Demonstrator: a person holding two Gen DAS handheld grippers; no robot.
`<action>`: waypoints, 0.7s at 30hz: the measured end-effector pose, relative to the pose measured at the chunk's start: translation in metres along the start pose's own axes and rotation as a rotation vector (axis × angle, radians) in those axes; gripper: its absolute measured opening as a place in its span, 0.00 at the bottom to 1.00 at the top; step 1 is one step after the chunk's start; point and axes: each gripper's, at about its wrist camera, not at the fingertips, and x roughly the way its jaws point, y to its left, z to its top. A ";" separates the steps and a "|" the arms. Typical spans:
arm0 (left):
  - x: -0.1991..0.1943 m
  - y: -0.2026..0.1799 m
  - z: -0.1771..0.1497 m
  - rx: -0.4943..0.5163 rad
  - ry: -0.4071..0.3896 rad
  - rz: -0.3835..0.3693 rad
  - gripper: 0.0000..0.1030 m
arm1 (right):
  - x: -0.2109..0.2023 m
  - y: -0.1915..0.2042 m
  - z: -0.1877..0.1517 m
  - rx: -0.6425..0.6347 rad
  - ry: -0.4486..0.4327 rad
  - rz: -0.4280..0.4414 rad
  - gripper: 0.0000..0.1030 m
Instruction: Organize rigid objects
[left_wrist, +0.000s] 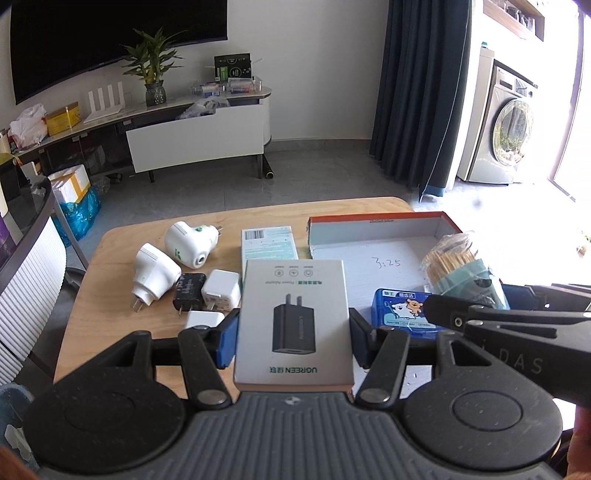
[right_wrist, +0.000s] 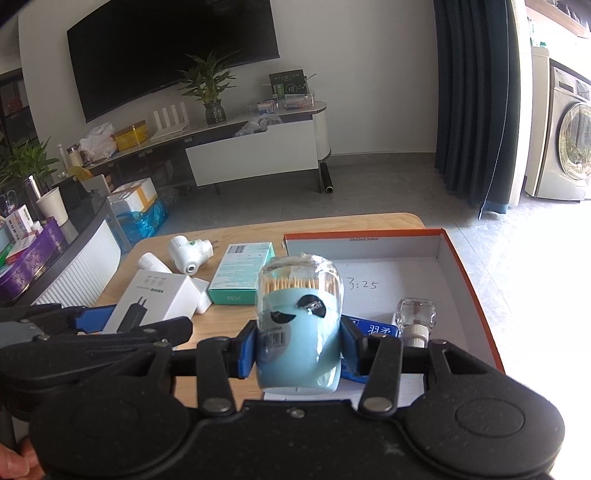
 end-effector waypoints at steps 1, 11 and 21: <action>0.000 -0.001 0.000 0.002 0.000 -0.003 0.57 | 0.000 -0.002 0.000 0.002 -0.001 -0.004 0.55; 0.006 -0.010 0.003 0.021 0.000 -0.025 0.57 | -0.002 -0.018 -0.001 0.024 -0.006 -0.029 0.55; 0.009 -0.020 0.007 0.030 0.001 -0.041 0.57 | -0.005 -0.028 -0.001 0.038 -0.013 -0.049 0.55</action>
